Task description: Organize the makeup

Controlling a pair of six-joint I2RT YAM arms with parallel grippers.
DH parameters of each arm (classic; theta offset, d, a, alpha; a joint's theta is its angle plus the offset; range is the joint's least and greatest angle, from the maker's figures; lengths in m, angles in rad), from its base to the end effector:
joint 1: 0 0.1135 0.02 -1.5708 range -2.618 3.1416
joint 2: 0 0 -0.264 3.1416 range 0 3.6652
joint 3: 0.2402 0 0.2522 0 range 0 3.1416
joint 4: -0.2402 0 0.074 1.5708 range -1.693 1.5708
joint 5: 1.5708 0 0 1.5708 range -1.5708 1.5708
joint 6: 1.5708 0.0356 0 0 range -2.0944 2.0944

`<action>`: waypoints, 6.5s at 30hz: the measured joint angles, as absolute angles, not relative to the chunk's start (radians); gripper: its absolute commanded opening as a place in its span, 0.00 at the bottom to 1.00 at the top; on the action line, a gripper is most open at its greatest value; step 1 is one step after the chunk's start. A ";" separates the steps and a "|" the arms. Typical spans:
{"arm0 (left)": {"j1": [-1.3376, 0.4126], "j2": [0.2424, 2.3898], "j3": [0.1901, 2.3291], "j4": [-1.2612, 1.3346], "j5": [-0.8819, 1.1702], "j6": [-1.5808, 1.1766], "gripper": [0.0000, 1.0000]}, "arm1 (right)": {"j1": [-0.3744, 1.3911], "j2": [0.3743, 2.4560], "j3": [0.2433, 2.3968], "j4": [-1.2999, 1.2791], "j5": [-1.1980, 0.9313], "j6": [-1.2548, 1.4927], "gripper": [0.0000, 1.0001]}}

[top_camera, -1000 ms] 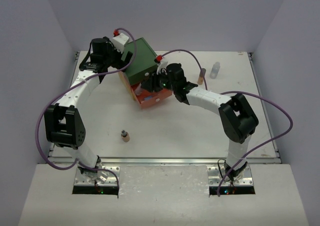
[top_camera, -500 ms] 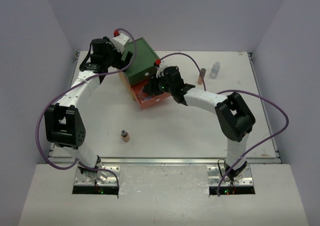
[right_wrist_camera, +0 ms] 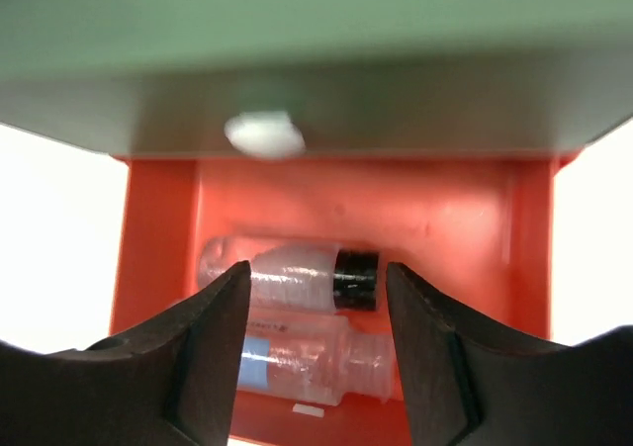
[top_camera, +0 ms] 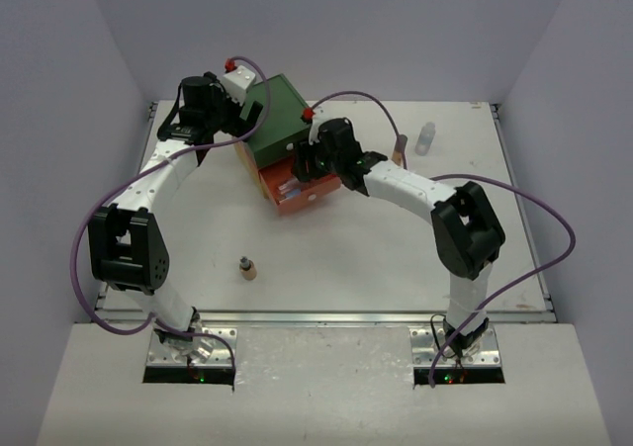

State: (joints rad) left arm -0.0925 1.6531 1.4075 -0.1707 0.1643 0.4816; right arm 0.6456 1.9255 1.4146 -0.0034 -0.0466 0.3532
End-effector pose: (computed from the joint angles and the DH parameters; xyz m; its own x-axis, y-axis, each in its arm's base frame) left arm 0.3915 -0.0422 0.3311 -0.2456 0.4817 -0.8412 0.3993 0.8410 0.3650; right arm 0.3585 0.2721 0.2397 -0.5878 -0.0102 -0.8090 -0.4584 0.8281 0.3227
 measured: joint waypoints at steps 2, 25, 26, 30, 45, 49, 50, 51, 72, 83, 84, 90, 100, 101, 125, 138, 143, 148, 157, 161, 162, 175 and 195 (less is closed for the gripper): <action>-0.093 1.653 1.407 -0.170 0.164 0.482 1.00 | 0.646 1.923 1.460 -0.037 -0.033 0.311 0.62; -0.093 1.649 1.396 -0.156 0.165 0.485 1.00 | 0.183 1.729 1.678 -0.317 0.369 0.246 0.72; -0.093 1.648 1.393 -0.152 0.165 0.485 1.00 | 0.168 1.772 1.713 -0.328 0.378 0.256 0.72; -0.093 1.644 1.385 -0.144 0.164 0.489 1.00 | 0.126 1.941 1.828 -0.368 0.392 0.305 0.71; -0.093 1.636 1.366 -0.121 0.159 0.498 1.00 | 0.075 2.192 1.939 -0.428 0.421 0.341 0.62; -0.093 1.636 1.366 -0.121 0.159 0.498 1.00 | 0.071 2.196 1.939 -0.423 0.408 0.343 0.61; -0.093 1.636 1.366 -0.121 0.159 0.498 1.00 | 0.070 2.199 1.939 -0.421 0.408 0.343 0.61; -0.093 1.636 1.366 -0.121 0.159 0.498 1.00 | 0.068 2.202 1.939 -0.420 0.409 0.343 0.61; -0.093 1.641 1.366 -0.111 0.160 0.497 1.00 | 0.059 2.292 1.922 -0.420 0.374 0.341 0.64; -0.093 1.646 1.366 -0.102 0.159 0.497 1.00 | 0.053 2.308 1.922 -0.417 0.373 0.331 0.35; -0.093 1.646 1.366 -0.101 0.159 0.497 1.00 | 0.051 2.308 1.922 -0.415 0.373 0.331 0.34; -0.093 1.647 1.366 -0.099 0.159 0.497 1.00 | 0.046 2.307 1.909 -0.386 0.374 0.313 0.15; -0.093 1.654 1.366 -0.085 0.160 0.492 1.00 | 0.056 2.071 1.644 -0.293 0.366 0.253 0.10; -0.093 1.655 1.366 -0.083 0.160 0.491 1.00 | 0.061 2.033 1.626 -0.279 0.368 0.244 0.10; -0.093 1.676 1.381 -0.071 0.159 0.466 1.00 | 0.652 1.554 1.154 0.239 0.007 0.208 0.06; -0.093 1.688 1.385 -0.055 0.159 0.462 1.00 | 0.665 1.721 1.088 0.423 -0.200 0.410 0.05; -0.093 1.690 1.386 -0.052 0.157 0.462 1.00 | 0.665 1.784 1.096 0.471 -0.210 0.451 0.06; -0.093 1.690 1.386 -0.052 0.157 0.462 1.00 | 0.664 1.831 1.136 0.501 -0.206 0.467 0.08; -0.093 1.690 1.386 -0.052 0.157 0.462 1.00 | 0.644 1.875 1.173 0.522 -0.212 0.507 0.13; -0.093 1.690 1.386 -0.052 0.157 0.463 1.00 | 0.636 1.878 1.180 0.513 -0.222 0.519 0.12; -0.093 1.690 1.386 -0.052 0.157 0.462 1.00 | 0.635 1.878 1.180 0.512 -0.224 0.521 0.12; -0.093 1.690 1.386 -0.052 0.157 0.462 1.00 | 0.628 1.846 1.127 0.531 -0.266 0.550 0.11; -0.093 1.690 1.386 -0.051 0.160 0.463 1.00 | 0.628 1.798 1.081 0.540 -0.265 0.550 0.09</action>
